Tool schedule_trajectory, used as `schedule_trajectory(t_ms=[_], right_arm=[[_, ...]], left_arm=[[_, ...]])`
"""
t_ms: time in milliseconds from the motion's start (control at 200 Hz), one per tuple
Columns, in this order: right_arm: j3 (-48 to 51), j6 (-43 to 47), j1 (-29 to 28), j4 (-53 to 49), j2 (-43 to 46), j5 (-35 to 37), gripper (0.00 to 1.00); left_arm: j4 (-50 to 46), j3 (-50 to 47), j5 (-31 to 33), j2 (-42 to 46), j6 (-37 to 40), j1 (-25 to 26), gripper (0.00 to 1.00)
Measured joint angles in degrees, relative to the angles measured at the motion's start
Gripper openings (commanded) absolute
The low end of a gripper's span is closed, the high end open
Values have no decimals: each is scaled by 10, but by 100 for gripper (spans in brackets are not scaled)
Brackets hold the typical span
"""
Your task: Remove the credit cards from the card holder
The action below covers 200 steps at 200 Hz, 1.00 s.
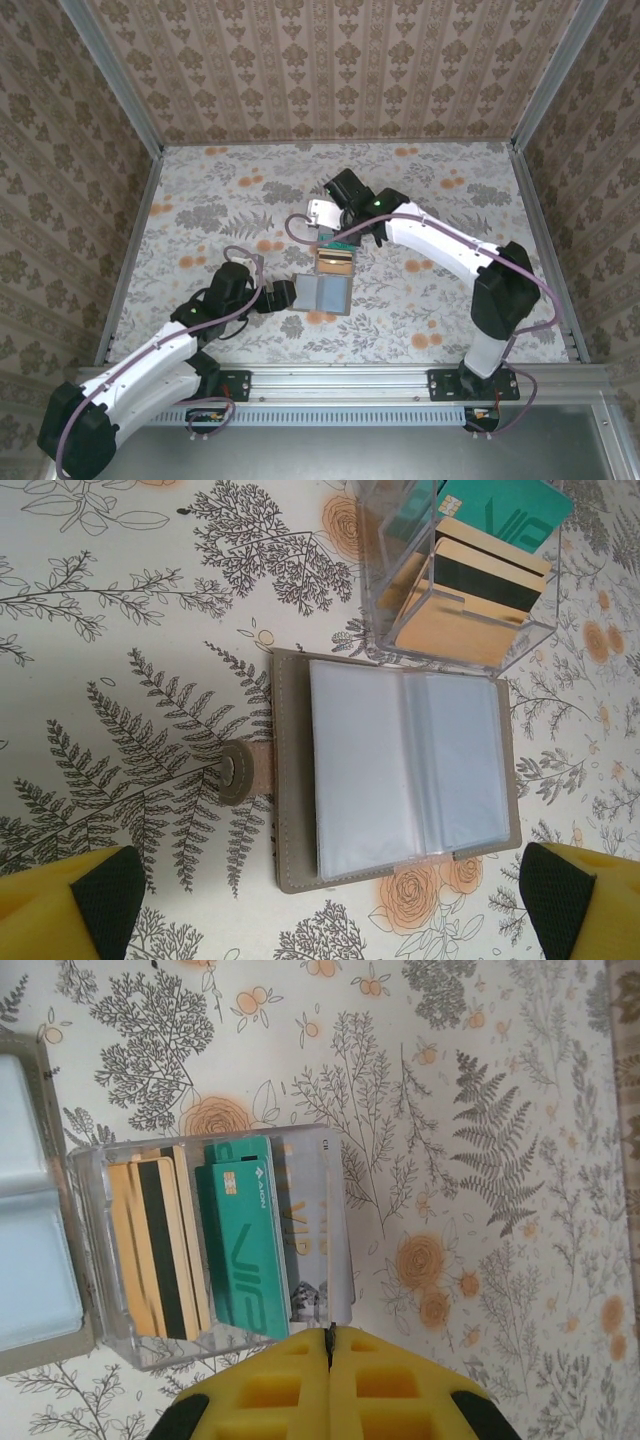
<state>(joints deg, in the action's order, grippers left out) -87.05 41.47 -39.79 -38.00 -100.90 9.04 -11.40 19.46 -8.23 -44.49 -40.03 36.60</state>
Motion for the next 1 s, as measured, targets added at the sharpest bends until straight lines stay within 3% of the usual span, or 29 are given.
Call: schedule_trajectory(t_ms=[640, 720, 800, 890, 1000], right_arm=[[-24, 10, 14, -28, -75, -19, 0], [-32, 10, 17, -28, -84, -19, 26], [-36, 8, 19, -25, -90, -17, 30], [-39, 4, 23, -18, -93, -12, 40], [-40, -2, 29, 5, -95, 2, 42]], left_arm=[[0, -4, 3, 0, 0, -17, 100], [0, -5, 3, 0, 0, -18, 100], [-1, -6, 3, 0, 0, -18, 100], [-1, -7, 3, 0, 0, -19, 100], [-1, -7, 1, 0, 0, -19, 100]])
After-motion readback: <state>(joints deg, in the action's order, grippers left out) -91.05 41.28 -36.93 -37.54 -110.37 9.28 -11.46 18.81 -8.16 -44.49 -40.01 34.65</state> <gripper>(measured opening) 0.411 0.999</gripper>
